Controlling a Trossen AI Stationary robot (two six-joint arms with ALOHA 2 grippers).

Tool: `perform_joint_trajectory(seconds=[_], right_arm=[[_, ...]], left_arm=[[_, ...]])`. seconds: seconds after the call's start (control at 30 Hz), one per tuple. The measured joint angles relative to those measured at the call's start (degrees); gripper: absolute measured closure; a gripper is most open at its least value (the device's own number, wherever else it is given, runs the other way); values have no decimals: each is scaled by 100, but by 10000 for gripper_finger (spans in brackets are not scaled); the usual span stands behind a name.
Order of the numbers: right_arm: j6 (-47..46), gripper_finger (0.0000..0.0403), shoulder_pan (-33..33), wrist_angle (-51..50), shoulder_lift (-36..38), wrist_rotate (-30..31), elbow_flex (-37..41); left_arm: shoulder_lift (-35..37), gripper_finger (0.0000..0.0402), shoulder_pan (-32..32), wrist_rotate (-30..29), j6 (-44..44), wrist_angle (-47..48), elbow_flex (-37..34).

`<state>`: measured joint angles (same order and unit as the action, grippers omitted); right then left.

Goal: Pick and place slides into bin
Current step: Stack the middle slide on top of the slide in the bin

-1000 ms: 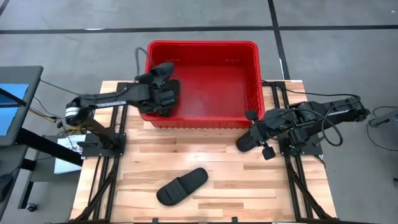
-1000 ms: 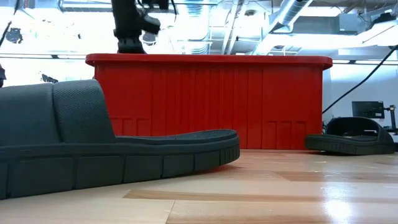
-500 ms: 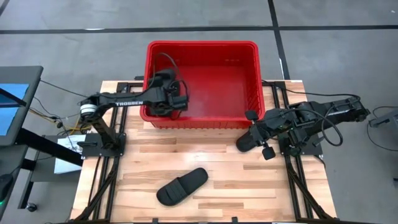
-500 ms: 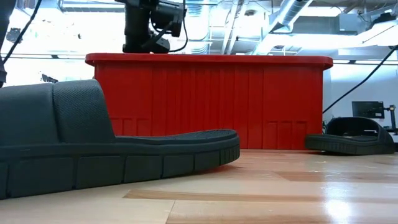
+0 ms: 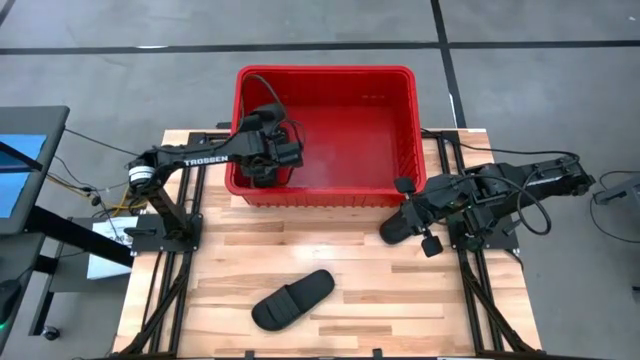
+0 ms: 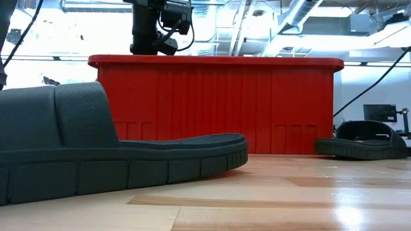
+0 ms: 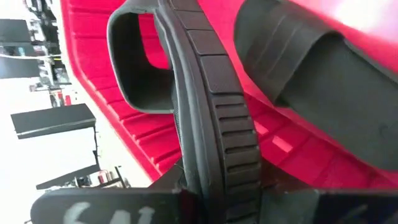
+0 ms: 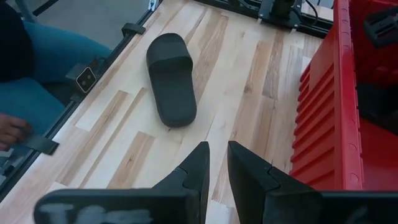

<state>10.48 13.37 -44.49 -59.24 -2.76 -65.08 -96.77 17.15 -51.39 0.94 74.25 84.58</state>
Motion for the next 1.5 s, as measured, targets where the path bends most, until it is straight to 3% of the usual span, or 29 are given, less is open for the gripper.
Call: perform_joint_trajectory(seconds=[0.3, 0.9, 1.5], right_arm=[[0, 353, 0, 0, 0, 0, 0], [0, 353, -1, 0, 0, 0, 2], [0, 353, -2, 0, 0, -2, 2]], left_arm=[[0, 364, 145, 168, -445, -146, 0], [0, 364, 277, 812, -486, -111, -11], [-2, 364, 371, 1066, -452, -452, -646]])
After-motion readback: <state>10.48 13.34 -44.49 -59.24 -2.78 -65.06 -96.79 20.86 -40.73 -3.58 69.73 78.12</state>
